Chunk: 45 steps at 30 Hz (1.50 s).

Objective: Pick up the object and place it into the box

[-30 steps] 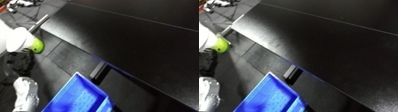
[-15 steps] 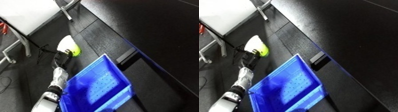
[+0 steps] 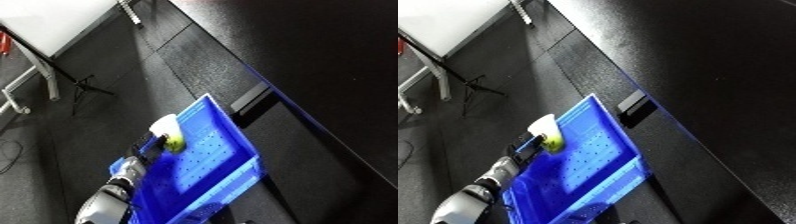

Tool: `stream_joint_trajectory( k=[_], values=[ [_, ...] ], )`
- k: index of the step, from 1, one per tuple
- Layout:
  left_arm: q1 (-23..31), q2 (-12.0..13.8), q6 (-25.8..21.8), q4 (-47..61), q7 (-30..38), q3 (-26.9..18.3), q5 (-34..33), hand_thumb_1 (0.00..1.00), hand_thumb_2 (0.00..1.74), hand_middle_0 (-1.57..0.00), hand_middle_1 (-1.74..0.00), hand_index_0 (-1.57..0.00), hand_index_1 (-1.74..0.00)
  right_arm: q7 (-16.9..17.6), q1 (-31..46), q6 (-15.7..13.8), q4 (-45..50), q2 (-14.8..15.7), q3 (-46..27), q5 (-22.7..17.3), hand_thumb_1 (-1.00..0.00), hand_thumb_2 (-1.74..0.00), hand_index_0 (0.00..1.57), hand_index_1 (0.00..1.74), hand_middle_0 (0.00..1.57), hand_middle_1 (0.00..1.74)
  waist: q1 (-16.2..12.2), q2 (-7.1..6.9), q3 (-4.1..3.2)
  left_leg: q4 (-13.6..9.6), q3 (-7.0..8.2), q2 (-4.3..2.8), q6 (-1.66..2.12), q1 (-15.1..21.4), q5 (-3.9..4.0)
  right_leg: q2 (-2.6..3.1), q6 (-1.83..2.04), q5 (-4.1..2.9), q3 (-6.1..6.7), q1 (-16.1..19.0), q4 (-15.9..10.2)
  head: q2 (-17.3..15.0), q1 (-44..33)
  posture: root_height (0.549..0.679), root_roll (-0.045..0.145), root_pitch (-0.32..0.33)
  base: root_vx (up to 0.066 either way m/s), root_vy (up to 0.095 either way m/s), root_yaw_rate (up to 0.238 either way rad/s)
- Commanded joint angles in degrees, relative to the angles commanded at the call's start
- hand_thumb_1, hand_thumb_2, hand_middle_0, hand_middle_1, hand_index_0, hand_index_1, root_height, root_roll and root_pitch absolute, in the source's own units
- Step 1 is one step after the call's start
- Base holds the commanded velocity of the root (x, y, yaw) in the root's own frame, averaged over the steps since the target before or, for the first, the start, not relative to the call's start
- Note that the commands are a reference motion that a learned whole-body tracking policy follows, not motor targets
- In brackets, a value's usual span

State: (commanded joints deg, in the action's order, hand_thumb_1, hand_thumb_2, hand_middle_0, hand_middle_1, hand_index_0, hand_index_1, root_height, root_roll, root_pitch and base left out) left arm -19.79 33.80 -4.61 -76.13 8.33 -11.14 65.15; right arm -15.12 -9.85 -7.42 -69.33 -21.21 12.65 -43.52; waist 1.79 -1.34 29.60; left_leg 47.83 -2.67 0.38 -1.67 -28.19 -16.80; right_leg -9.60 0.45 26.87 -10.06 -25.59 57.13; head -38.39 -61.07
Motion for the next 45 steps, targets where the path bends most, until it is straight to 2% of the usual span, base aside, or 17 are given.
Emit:
stream_joint_trajectory(
  k=[1,8,15,20,25,31,38,42,45],
  values=[
    [0.0,0.1,0.2,-0.6,-0.5,0.1,-0.2,0.0,0.0,0.0,0.0,0.0,0.0,-0.1,0.0,0.0,-0.1,-0.1,0.0,0.1,0.0,0.0,0.0,0.0,0.0,0.0,-0.1,0.03,0.02,0.0,0.05,0.01,0.0,0.0,0.01,0.02,-0.04,-0.02,0.04,0.0,-0.1,0.2,0.1,0.608,0.064,-0.06,-0.007,0.021,-0.03],
    [-0.5,0.5,0.2,-2.7,-2.3,0.8,-1.5,0.0,0.0,0.0,0.0,0.0,0.0,-0.1,-0.1,0.0,0.0,-0.2,0.4,0.0,0.0,0.0,0.0,0.0,0.0,0.0,-0.3,0.18,0.03,-0.5,0.21,0.13,0.02,0.1,0.1,0.11,-0.16,-0.28,0.11,0.0,-0.6,0.5,0.9,0.609,0.063,-0.057,-0.007,0.011,-0.014],
    [-0.9,0.5,0.2,-2.7,-3.3,1.6,-3.3,0.0,0.0,0.0,0.0,0.0,0.0,0.1,-0.3,0.1,0.4,-0.1,0.7,-0.6,0.0,0.0,0.0,0.0,0.0,0.0,-0.3,0.26,-0.12,-1.2,0.35,0.29,0.09,0.4,0.16,0.21,-0.11,-0.8,0.17,0.1,-1.6,1.5,3.3,0.611,0.06,-0.051,-0.003,0.002,-0.007],
    [-1.0,0.1,-0.1,-2.3,-6.5,2.6,-5.2,0.0,0.0,0.0,0.0,0.0,0.0,0.3,-0.3,0.1,0.7,-0.1,0.8,-1.2,0.0,0.0,0.0,0.0,0.0,0.0,-0.4,0.32,-0.19,-1.1,0.51,0.48,-0.05,0.7,-0.3,0.36,-0.04,-1.23,0.35,0.1,-2.0,2.4,7.4,0.612,0.055,-0.05,-0.001,-0.006,-0.027],
    [-0.4,-1.0,-2.7,-1.1,-11.7,5.1,-11.1,0.0,0.0,0.0,0.0,0.0,0.0,0.6,-0.1,-0.2,1.1,-0.1,0.9,-1.6,0.0,0.0,0.0,0.0,0.0,0.0,-0.7,0.55,-0.28,-0.3,1.06,0.51,-0.29,0.8,-1.26,0.57,0.17,-2.0,0.61,0.0,-2.6,4.2,16.2,0.613,0.049,-0.048,-0.007,-0.007,-0.085],
    [1.3,-2.7,-2.1,0.9,-17.2,9.1,-18.5,0.0,0.0,0.0,0.0,0.0,0.0,1.3,-0.4,-0.4,2.0,-0.5,1.0,-1.9,0.0,0.0,0.0,0.0,0.0,0.0,-1.2,1.22,-0.3,0.2,1.9,0.34,-0.32,1.1,-2.13,0.8,0.47,-3.19,1.17,-0.3,-3.6,5.8,30.0,0.615,0.044,-0.041,-0.029,0.004,-0.132],
    [2.6,-5.6,-3.1,2.9,-20.3,14.3,-25.8,0.0,0.0,0.0,0.0,0.0,0.0,2.1,-1.6,-0.3,2.1,-1.2,0.5,-1.6,0.0,0.0,0.0,0.0,0.0,0.0,-2.2,2.36,-0.53,-1.6,2.9,-0.15,0.04,2.2,-1.88,0.78,0.42,-4.16,1.97,-0.6,-4.5,7.4,45.2,0.618,0.042,-0.033,-0.032,0.03,-0.116],
    [2.4,-7.2,-3.2,4.0,-20.5,16.7,-27.3,0.0,0.0,0.0,0.0,0.0,0.0,2.2,-2.3,-0.2,1.9,-1.5,-0.1,-1.3,0.0,0.0,0.0,0.0,0.0,0.0,-2.7,2.84,-0.94,-2.3,3.29,-0.52,0.28,2.5,-1.68,0.67,0.68,-4.95,2.4,-1.2,-4.8,8.0,54.4,0.618,0.041,-0.029,-0.022,0.017,-0.054],
    [2.4,-8.1,-3.2,4.7,-20.3,18.0,-28.1,0.0,0.0,0.0,0.0,0.0,0.0,2.4,-2.6,0.1,1.9,-1.6,-0.4,-1.0,0.0,0.0,0.0,0.0,0.0,0.0,-3.1,3.02,-1.36,-2.1,3.55,-0.65,0.3,2.5,-1.94,0.78,0.87,-5.67,2.82,-1.7,-5.3,8.4,59.9,0.619,0.04,-0.026,-0.011,0.005,-0.07]
  ],
)
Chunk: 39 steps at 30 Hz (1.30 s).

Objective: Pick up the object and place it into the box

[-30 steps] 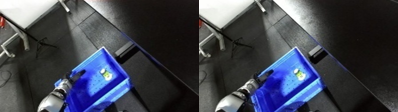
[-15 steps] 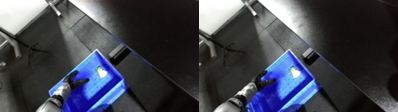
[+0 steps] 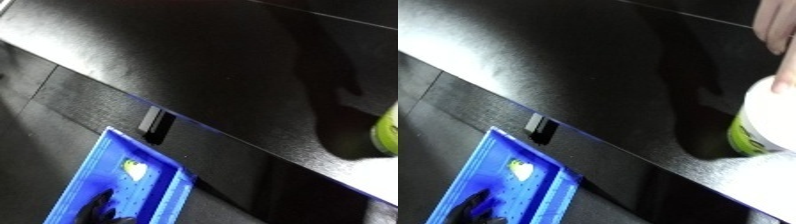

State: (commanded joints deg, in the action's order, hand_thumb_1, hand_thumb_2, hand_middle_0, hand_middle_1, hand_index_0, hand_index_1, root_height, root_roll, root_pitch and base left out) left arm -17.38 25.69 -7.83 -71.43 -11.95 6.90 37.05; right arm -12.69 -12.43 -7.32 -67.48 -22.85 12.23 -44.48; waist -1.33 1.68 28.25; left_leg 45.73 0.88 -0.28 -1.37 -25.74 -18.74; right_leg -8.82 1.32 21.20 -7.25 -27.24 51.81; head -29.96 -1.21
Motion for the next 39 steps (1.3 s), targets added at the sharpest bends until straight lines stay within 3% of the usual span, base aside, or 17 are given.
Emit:
stream_joint_trajectory(
  k=[6,14,21,23,27,31,34,39],
  values=[
    [0.9,-0.9,0.5,0.5,1.3,0.5,-0.3,0.0,0.0,0.0,0.0,0.0,0.0,-0.4,-0.3,0.5,-0.2,0.0,-0.1,1.4,0.0,0.0,0.0,0.0,0.0,0.0,-0.9,-0.2,-0.86,1.9,0.6,-0.46,-0.49,-0.6,-1.39,0.73,0.1,-0.64,0.73,-0.9,0.0,-0.6,12.7,0.618,0.035,-0.021,-0.006,0.004,-0.162],
    [2.9,-2.9,0.6,0.4,2.1,0.4,-0.2,0.0,0.0,0.0,0.0,0.0,0.0,-1.9,-0.4,-0.3,-1.0,-0.1,-0.3,4.3,0.0,0.0,0.0,0.0,0.0,0.0,-1.8,-0.12,-1.58,3.7,1.42,-1.27,-1.21,-0.1,-3.22,1.29,-0.33,-0.18,1.34,-0.7,0.9,-0.7,24.9,0.617,0.034,-0.026,0.012,0.025,-0.176],
    [3.6,-3.7,0.6,1.5,2.4,1.3,-1.0,0.0,0.0,0.0,0.0,0.0,0.0,-6.0,-1.1,0.0,1.3,-1.1,0.4,5.4,0.0,0.0,0.0,0.0,0.0,0.0,-2.1,0.13,-1.48,4.5,1.67,-1.48,-1.24,-0.2,-3.84,1.36,-0.72,0.09,1.6,-1.0,1.6,-0.9,28.2,0.616,0.038,-0.028,0.002,0.001,-0.055],
    [3.8,-3.7,0.9,2.7,2.9,1.6,-1.1,0.0,0.0,0.0,0.0,0.0,0.0,-8.5,-1.1,1.7,4.0,-1.9,1.2,5.7,0.0,0.0,0.0,0.0,0.0,0.0,-2.3,0.09,-1.29,4.4,1.68,-1.52,-1.18,-0.2,-3.83,1.39,-0.82,0.14,1.65,-1.0,1.6,-1.3,27.7,0.616,0.039,-0.026,-0.023,-0.009,-0.027],
    [5.5,-2.8,1.7,6.7,4.2,1.6,-0.3,0.0,0.0,0.0,0.0,0.0,0.0,-15.1,1.5,8.4,15.1,-4.3,3.1,3.8,0.0,0.0,0.0,0.0,0.0,0.0,-2.9,-0.43,-0.78,4.3,1.63,-1.68,-1.14,-0.5,-3.76,1.49,-1.09,0.37,1.71,-1.3,1.6,-2.4,25.4,0.616,0.041,-0.019,-0.043,-0.013,-0.047],
    [7.3,-0.8,2.1,7.6,3.5,0.2,0.0,0.0,0.0,0.0,0.0,0.0,0.0,-23.3,7.7,14.1,28.6,-6.3,3.5,-0.6,0.0,0.0,0.0,0.0,0.0,0.0,-4.0,-1.49,-0.68,3.7,1.52,-1.93,-1.07,-0.6,-3.41,1.55,-0.97,0.46,1.6,-1.5,1.6,-3.2,22.4,0.617,0.04,-0.011,-0.023,-0.026,-0.08],
    [8.3,0.3,1.5,6.4,2.5,-0.8,0.2,0.0,0.0,0.0,0.0,0.0,0.0,-30.4,11.8,18.1,37.2,-7.9,2.8,-3.7,0.0,0.0,0.0,0.0,0.0,0.0,-4.9,-2.37,-0.88,3.2,1.73,-2.37,-0.72,-0.6,-3.09,1.55,-0.76,0.42,1.4,-1.5,1.2,-3.7,20.4,0.618,0.04,-0.004,-0.015,-0.031,-0.111],
    [9.8,0.9,-0.4,4.2,1.5,-0.9,-0.1,0.0,0.0,0.0,0.0,0.0,0.0,-44.1,15.0,23.6,50.6,-11.1,1.1,-8.8,0.0,0.0,0.0,0.0,0.0,0.0,-5.9,-3.28,-1.41,2.9,2.32,-3.34,0.21,-0.7,-2.85,1.43,-0.52,0.38,1.24,-1.6,0.7,-4.7,18.7,0.619,0.042,0.002,-0.008,-0.023,-0.104]
  ],
)
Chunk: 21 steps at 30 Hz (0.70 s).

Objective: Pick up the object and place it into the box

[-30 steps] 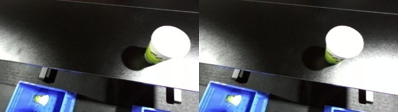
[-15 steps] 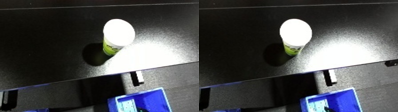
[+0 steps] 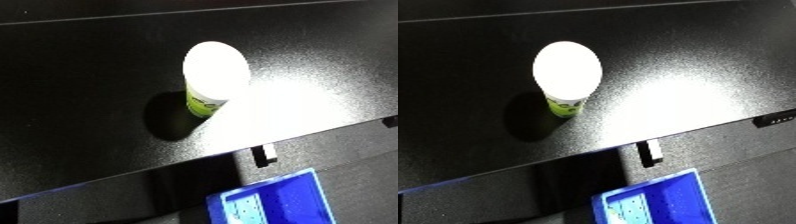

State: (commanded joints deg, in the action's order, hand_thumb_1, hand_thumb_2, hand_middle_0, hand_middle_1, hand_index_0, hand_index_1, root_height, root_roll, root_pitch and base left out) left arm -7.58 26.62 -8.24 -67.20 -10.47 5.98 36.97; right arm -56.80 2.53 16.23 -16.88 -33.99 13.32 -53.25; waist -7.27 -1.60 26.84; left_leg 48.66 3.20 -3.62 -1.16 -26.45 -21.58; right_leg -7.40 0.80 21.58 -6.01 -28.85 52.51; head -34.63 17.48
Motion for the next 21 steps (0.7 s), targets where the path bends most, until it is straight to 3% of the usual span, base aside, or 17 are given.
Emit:
stream_joint_trajectory(
  k=[4,10,15,21],
  values=[
    [-0.1,0.2,-3.0,-1.4,-0.3,1.1,-1.8,0.0,0.0,0.0,0.0,0.0,0.0,-6.2,-0.6,-0.8,8.9,-1.4,-1.0,-3.3,0.0,0.0,0.0,0.0,0.0,0.0,-0.4,-0.1,-0.55,0.0,0.42,-0.6,0.66,0.0,-0.07,-0.05,0.18,0.17,0.2,0.0,-0.2,-0.3,-0.6,0.62,0.046,0.004,0.002,0.001,-0.067],
    [-0.1,-0.1,-4.2,-1.0,-0.4,2.7,-3.7,0.0,0.0,0.0,0.0,0.0,0.0,-5.6,-4.2,-7.0,20.2,-2.4,-6.7,-13.9,0.0,0.0,0.0,0.0,0.0,0.0,-0.9,0.33,-1.17,-0.4,0.92,-0.87,1.27,0.6,-0.25,-0.09,0.36,0.23,0.61,0.6,-0.8,-0.6,-1.8,0.622,0.053,0.004,0.009,0.02,-0.028],
    [-0.1,-1.1,-2.5,-1.9,-0.6,2.0,-3.4,0.0,0.0,0.0,0.0,0.0,0.0,0.1,-9.5,-14.9,25.6,-1.3,-12.9,-20.7,0.0,0.0,0.0,0.0,0.0,0.0,-1.3,0.96,-1.58,-0.1,1.27,-0.8,1.48,1.1,-0.86,-0.16,0.39,0.42,0.99,1.2,-0.9,-1.2,-1.3,0.623,0.06,-0.003,0.033,0.036,0.003],
    [1.0,-2.0,-1.6,-3.7,-1.4,0.5,-3.4,0.0,0.0,0.0,0.0,0.0,0.0,11.3,-15.3,-22.1,28.4,-0.7,-18.8,-18.1,0.0,0.0,0.0,0.0,0.0,0.0,-1.2,1.76,-1.89,0.3,1.54,-0.46,1.38,1.7,-1.46,-0.14,-0.14,0.91,1.22,1.8,-0.6,-0.7,-0.3,0.623,0.067,-0.012,0.049,0.036,0.024]
  ],
)
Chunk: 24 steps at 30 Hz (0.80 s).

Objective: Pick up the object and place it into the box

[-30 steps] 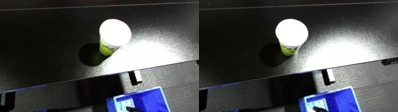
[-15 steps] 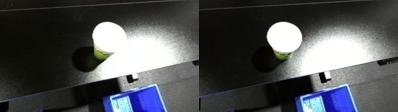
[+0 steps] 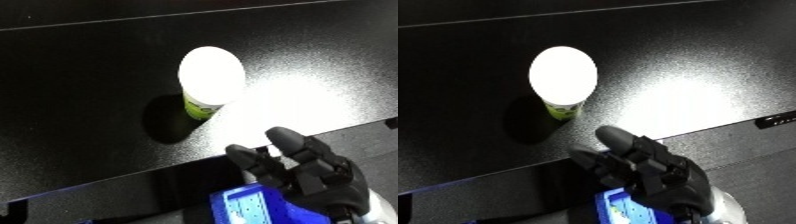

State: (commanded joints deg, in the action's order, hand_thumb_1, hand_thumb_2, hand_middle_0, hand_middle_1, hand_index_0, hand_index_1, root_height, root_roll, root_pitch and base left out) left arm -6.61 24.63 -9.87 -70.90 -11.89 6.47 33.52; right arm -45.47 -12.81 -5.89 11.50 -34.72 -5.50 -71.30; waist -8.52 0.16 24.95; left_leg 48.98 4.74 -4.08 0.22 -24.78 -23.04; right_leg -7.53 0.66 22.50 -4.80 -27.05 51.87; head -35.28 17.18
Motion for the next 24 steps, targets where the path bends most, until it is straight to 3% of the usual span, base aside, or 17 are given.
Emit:
stream_joint_trajectory(
  k=[7,10,14,18,24],
  values=[
    [1.1,-1.1,0.2,-0.1,-0.3,-0.4,-0.1,0.0,0.0,0.0,0.0,0.0,0.0,13.8,-4.4,-10.4,-0.7,-1.2,-3.6,8.0,0.0,0.0,0.0,0.0,0.0,0.0,0.1,0.6,0.26,0.0,-0.01,0.48,-0.3,0.3,0.1,0.41,-0.61,0.11,0.21,0.2,0.0,-0.8,0.3,0.623,0.072,-0.018,0.027,0.031,0.023],
    [1.0,-1.7,0.8,0.5,0.3,0.0,-0.2,0.0,0.0,0.0,0.0,0.0,0.0,20.0,-6.0,-11.9,-2.5,-1.4,-4.1,13.2,0.0,0.0,0.0,0.0,0.0,0.0,0.2,0.78,0.53,0.1,-0.06,0.65,-0.39,0.3,0.14,0.42,-0.71,0.1,0.32,0.3,0.1,-0.5,0.5,0.623,0.073,-0.023,0.025,0.019,0.031],
    [0.8,-2.4,1.2,1.3,1.2,1.0,-0.3,0.0,0.0,0.0,0.0,0.0,0.0,30.1,-8.9,-9.7,-5.0,-2.7,-2.2,21.1,0.0,0.0,0.0,0.0,0.0,0.0,0.7,0.98,0.93,0.0,-0.23,0.96,-0.58,0.5,0.38,0.45,-0.97,0.04,0.39,0.5,0.0,-0.2,1.7,0.623,0.074,-0.028,0.014,0.012,0.031],
    [0.5,-2.8,1.3,1.7,1.8,1.9,-0.7,0.0,0.0,0.0,0.0,0.0,0.0,38.1,-12.5,-6.7,-7.9,-4.6,1.0,26.5,0.0,0.0,0.0,0.0,0.0,0.0,1.6,1.08,1.05,-0.5,-0.52,1.14,-0.71,0.8,0.76,0.45,-1.27,0.06,0.33,0.7,-0.2,-0.2,2.9,0.623,0.074,-0.032,0.013,-0.003,0.049],
    [-0.3,-3.1,2.0,1.9,2.5,2.7,-1.6,0.0,0.0,0.0,0.0,0.0,0.0,46.3,-17.5,-0.1,-12.5,-6.3,5.5,31.8,0.0,0.0,0.0,0.0,0.0,0.0,2.8,1.49,1.22,-0.8,-1.01,1.57,-0.75,1.0,1.06,0.18,-1.65,0.33,0.25,0.9,0.1,0.1,5.0,0.622,0.075,-0.038,0.019,0.002,0.07]
  ],
)
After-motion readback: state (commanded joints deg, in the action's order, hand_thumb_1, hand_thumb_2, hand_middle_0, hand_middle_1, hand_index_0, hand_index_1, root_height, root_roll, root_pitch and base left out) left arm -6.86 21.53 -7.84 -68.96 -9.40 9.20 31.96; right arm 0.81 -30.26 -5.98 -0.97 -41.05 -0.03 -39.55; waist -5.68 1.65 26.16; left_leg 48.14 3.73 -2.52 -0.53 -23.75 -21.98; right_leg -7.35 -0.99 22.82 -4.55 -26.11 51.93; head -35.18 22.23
